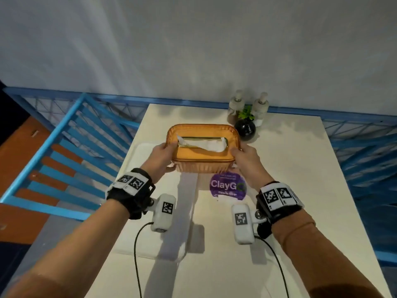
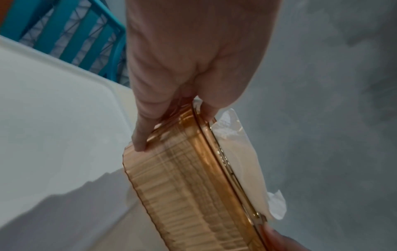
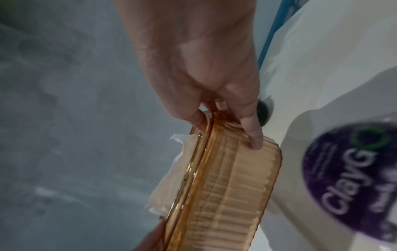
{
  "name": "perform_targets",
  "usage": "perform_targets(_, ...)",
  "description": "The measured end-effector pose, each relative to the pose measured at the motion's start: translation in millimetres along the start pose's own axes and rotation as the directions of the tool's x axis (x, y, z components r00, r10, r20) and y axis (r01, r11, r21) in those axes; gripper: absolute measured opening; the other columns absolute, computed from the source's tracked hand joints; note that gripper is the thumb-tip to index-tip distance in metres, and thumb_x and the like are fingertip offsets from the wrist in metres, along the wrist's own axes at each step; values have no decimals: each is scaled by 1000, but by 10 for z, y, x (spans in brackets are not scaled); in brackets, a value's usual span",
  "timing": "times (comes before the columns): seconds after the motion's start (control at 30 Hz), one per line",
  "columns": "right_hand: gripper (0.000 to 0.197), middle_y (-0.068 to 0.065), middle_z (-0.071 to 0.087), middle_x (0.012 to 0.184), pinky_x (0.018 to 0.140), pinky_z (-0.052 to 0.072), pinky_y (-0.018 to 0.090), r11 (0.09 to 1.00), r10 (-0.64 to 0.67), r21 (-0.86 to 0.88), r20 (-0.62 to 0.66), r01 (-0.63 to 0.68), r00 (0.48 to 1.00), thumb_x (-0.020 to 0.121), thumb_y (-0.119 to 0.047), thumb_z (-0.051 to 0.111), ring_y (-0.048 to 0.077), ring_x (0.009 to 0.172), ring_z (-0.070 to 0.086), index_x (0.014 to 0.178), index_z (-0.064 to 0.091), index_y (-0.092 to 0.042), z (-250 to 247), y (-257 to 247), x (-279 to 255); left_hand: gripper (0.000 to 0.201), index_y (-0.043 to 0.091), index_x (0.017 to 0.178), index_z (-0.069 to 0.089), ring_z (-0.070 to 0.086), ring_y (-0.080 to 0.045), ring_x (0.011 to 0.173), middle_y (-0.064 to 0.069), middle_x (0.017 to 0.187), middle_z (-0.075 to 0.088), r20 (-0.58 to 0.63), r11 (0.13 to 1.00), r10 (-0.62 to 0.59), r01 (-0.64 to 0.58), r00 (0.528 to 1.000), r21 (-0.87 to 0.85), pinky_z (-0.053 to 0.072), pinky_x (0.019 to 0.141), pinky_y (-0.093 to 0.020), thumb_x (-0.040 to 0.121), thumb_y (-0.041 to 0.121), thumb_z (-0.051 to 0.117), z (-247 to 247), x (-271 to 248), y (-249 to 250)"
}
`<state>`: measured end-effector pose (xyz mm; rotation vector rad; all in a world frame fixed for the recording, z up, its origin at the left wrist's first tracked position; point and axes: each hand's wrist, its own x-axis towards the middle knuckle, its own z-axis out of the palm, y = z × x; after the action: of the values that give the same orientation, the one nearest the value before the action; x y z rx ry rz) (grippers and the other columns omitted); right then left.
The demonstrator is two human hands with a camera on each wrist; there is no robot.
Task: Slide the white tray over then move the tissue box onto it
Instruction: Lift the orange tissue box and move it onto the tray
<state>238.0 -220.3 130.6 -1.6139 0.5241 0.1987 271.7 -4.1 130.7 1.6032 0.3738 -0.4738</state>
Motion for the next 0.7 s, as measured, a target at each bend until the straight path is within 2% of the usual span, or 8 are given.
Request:
perform_targets(0.1, 22, 17, 69, 110, 80, 59, 55, 1000, -8, -21, 11, 8, 1000, 84, -25, 47, 33, 97, 68, 97, 64, -20, 447, -220, 278, 48, 8, 133, 45, 54, -29, 111, -12, 122, 57, -56, 1000, -7, 8, 998, 11, 46, 85, -42, 95, 37, 43, -434, 281, 235)
perform_targets(0.17, 15, 17, 69, 109, 79, 59, 56, 1000, -18, -23, 18, 19, 1000, 81, -26, 48, 33, 95, 69, 86, 61, -21, 731, -348, 485, 48, 7, 134, 44, 54, -22, 92, -8, 106, 57, -78, 1000, -10, 10, 997, 5, 48, 78, -39, 94, 34, 44, -692, 491, 372)
perform_targets(0.27, 14, 16, 70, 106, 80, 59, 55, 1000, -15, -14, 0, 15, 1000, 83, -25, 48, 33, 93, 70, 84, 61, -21, 1128, -483, 768, 45, 6, 131, 45, 49, -17, 74, -3, 85, 52, -100, 1000, -14, 15, 995, 11, 47, 74, -37, 92, 27, 45, -989, 816, 540)
perform_targets(0.4, 15, 16, 70, 106, 83, 59, 51, 999, 2, -38, -46, -4, 999, 82, -25, 48, 35, 97, 68, 82, 63, -22, 1490, -511, 1136, 43, 8, 129, 47, 55, -22, 86, -8, 103, 61, -62, 999, -29, 30, 998, 12, 46, 93, -45, 90, 25, 47, -1231, 1247, 609)
perform_targets(0.5, 12, 13, 69, 109, 84, 58, 45, 999, 9, -45, -83, -13, 996, 86, -22, 50, 33, 100, 67, 87, 61, -24, 1650, -484, 1357, 42, 8, 128, 46, 56, -22, 85, -10, 103, 63, -38, 999, -29, 30, 999, 27, 46, 96, -48, 89, 22, 49, -1325, 1534, 570)
perform_targets(0.6, 11, 11, 69, 107, 89, 57, 48, 998, 14, -58, -111, -20, 994, 89, -20, 51, 31, 99, 67, 91, 59, -27, 1761, -455, 1496, 44, 12, 130, 45, 59, -30, 108, -15, 125, 60, -23, 998, -13, 15, 1000, 64, 46, 101, -54, 88, 22, 51, -1361, 1817, 482)
perform_targets(0.67, 13, 8, 68, 103, 91, 56, 47, 998, 15, -59, -137, -24, 990, 90, -17, 52, 29, 97, 66, 91, 60, -26, 1819, -421, 1575, 44, 13, 131, 44, 57, -32, 116, -16, 130, 58, -25, 997, 1, 1, 1000, 82, 47, 102, -54, 89, 20, 52, -1377, 1956, 433)
perform_targets(0.7, 16, 7, 66, 101, 91, 56, 44, 998, 14, -52, -153, -22, 988, 90, -15, 52, 27, 95, 65, 100, 61, -23, 1839, -397, 1609, 44, 13, 132, 43, 57, -32, 117, -15, 131, 57, -24, 997, 14, -12, 1000, 82, 47, 102, -53, 89, 18, 52, -1380, 1998, 414)
